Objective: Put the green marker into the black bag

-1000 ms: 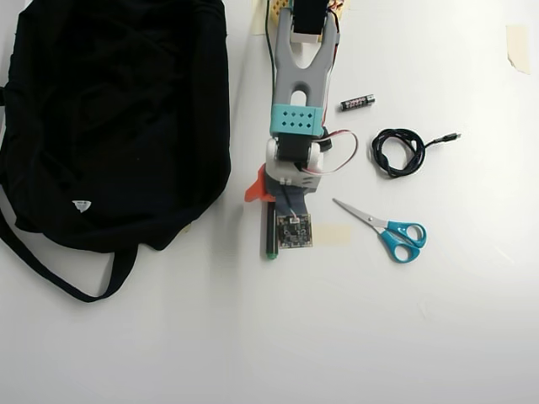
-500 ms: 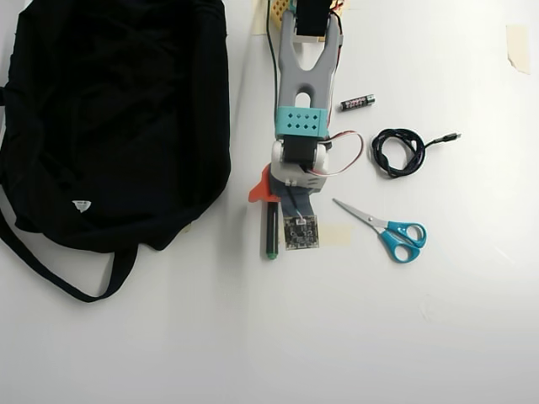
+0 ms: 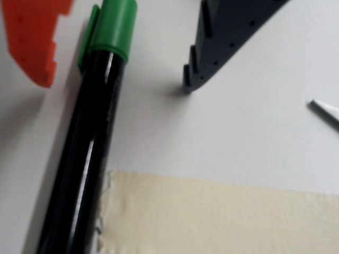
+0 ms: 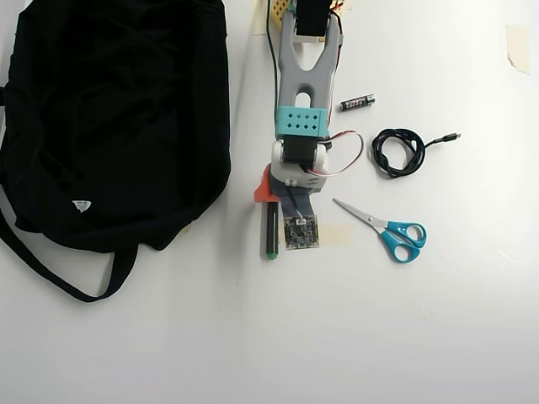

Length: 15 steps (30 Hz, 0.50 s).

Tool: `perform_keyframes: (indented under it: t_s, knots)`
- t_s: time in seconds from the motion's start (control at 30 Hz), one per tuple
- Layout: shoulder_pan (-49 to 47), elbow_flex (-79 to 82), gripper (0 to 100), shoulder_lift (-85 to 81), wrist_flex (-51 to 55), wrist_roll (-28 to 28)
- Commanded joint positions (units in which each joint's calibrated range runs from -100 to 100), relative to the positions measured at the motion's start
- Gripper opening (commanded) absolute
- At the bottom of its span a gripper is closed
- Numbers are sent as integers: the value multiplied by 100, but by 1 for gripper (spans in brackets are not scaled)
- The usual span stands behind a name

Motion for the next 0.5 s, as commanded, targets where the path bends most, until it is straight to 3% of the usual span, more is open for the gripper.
perform_keyframes:
  t_s: [0.0,0.47]
  knots:
    - [-64,53,31,52,35,-3]
    - [26,71,26,61,26,-14]
